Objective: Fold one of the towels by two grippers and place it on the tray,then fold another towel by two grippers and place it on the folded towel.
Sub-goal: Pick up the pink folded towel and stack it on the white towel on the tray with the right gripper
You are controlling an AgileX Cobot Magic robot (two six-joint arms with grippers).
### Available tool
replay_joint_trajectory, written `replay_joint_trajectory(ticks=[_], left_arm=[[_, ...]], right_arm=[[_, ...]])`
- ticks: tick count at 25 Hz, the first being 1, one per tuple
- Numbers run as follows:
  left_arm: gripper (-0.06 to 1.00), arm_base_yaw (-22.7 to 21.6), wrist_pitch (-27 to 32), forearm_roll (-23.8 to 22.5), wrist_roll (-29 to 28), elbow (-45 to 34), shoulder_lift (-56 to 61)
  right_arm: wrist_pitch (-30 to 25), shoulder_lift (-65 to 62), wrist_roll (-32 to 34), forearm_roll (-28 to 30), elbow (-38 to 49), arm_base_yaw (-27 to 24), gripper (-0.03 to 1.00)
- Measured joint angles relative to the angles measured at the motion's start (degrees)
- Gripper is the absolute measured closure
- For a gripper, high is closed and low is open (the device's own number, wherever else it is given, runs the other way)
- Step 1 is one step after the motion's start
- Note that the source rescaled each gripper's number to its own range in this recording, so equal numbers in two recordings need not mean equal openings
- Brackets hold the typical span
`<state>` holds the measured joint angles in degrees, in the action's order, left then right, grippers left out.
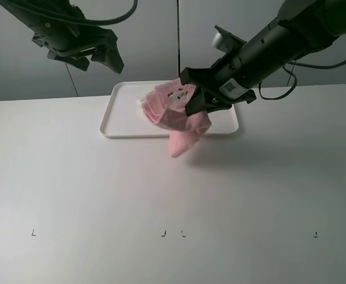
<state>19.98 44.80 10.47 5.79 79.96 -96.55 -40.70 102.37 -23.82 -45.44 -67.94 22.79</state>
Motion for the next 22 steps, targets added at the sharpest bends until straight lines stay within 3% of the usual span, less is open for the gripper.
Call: replay_joint_trajectory(ticks=[7,11,17,22], left_arm=[[-0.05,-2.2,-7.0,1.4,1.9,-13.4,9.1],[-0.05,-2.2,-9.7,2.4,2.1,-18.0,9.1],[-0.05,-2.2,-11.2,3.1,3.2,-19.3,9.1],[-0.05,-2.2,-11.4,3.2,4.1,-19.3,9.1]], right_arm=[[-7.2,5.9,3.9,-1.8,-19.5,0.0,0.84],[-9.3,11.7,6.2,-6.4,-30.8,0.0,0.84],[-9.3,22.2,9.3,-8.8,-42.5,0.0,0.84],[-4.5,29.1,9.8,-5.9,-43.4,0.0,0.84]])
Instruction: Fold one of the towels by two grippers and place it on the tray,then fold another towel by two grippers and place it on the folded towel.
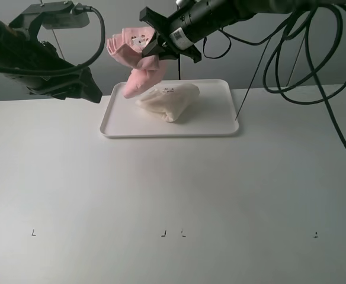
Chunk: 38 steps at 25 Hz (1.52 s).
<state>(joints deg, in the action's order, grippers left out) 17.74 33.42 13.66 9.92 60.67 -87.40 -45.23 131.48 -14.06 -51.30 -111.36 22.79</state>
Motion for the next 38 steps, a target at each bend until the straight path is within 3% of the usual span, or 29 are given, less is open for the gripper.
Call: replay_joint_trajectory(ticks=[5,11,13,16,17,19,28,33,38], left_arm=[[-0.05,0.0,0.0,0.0,0.6,0.0,0.0],[-0.05,0.0,0.6,0.0,0.6,0.0,0.0],[-0.05,0.0,1.0,0.0,0.6,0.0,0.0],[-0.05,0.0,1.1,0.1,0.6,0.0,0.0],[-0.05,0.0,1.1,0.2,0.6,0.0,0.0],[-0.05,0.0,1.1,0.2,0.6,0.0,0.0],[-0.05,0.0,1.6,0.4,-0.3,0.0,3.2],[-0.05,-0.1,1.0,-6.7,-5.4,-1.9,14.1],[-0.05,-3.2,3.9,-12.1,-9.1,-8.6,29.3]], right_arm=[[4.9,5.2,3.1,6.6,0.0,0.0,0.84],[6.5,7.1,7.2,15.7,0.0,0.0,0.83],[7.0,7.1,8.4,17.5,0.0,0.0,0.65],[7.3,7.1,8.8,17.3,0.0,0.0,0.16],[7.3,7.1,8.8,16.7,0.0,0.0,0.05],[7.3,6.9,8.8,16.6,0.0,0.0,-0.02],[3.6,-1.8,8.8,27.0,0.0,0.0,-0.03],[0.8,-12.0,9.9,34.9,2.1,0.0,-0.03],[2.7,-27.1,11.3,41.3,17.7,0.0,-0.03]])
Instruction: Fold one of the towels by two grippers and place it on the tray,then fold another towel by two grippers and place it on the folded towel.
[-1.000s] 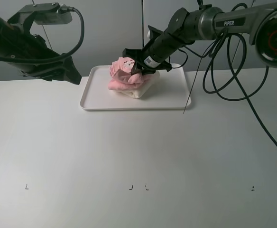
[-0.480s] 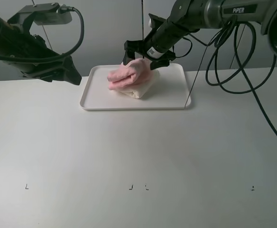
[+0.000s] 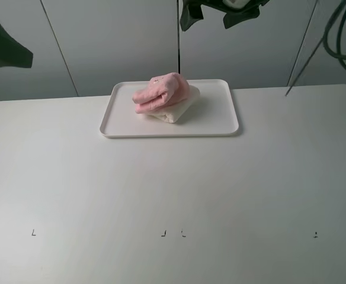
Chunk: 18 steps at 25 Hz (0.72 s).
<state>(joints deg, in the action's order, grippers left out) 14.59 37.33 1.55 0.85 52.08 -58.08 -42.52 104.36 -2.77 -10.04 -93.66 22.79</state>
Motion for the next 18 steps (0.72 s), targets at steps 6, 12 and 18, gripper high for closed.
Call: replay_joint_trajectory(ticks=[6,12,18], left_arm=[[-0.05,-0.8,8.4,-0.4,-2.3,-6.6,14.3],[-0.05,-0.8,20.4,-2.4,-8.6,-10.3,26.7],[-0.05,-0.8,30.1,-2.4,-10.0,-10.3,40.6]], right_arm=[[5.3,-21.8,0.0,0.7,25.4,0.0,-0.03],[5.7,-45.5,0.8,1.1,46.9,0.0,-0.03],[-2.6,-70.9,5.0,1.2,59.7,0.0,-0.03]])
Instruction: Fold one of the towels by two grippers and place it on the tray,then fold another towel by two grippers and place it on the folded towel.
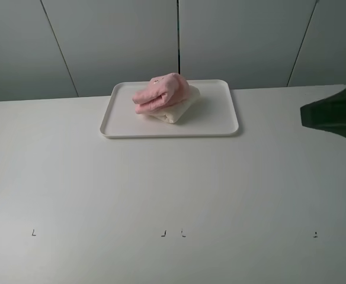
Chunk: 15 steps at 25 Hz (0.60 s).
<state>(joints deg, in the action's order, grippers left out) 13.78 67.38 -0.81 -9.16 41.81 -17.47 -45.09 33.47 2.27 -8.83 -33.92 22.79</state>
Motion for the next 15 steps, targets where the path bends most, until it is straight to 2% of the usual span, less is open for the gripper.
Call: replay_joint_trajectory(ticks=[3,10,15], left_arm=[[-0.05,0.0,2.1,0.4,-0.3,0.0,6.0],[-0.05,0.0,2.8,0.4,-0.6,0.0,16.1],[-0.05,0.0,2.8,0.8,-0.6,-0.5,17.1]], right_arm=[[-6.9,-11.0,1.2,0.4,1.1,0.0,-0.03],[-22.8,-30.0,2.2,2.7,1.2,0.0,-0.03],[-24.7,-33.3,0.7,3.7,1.3,0.0,-0.03]])
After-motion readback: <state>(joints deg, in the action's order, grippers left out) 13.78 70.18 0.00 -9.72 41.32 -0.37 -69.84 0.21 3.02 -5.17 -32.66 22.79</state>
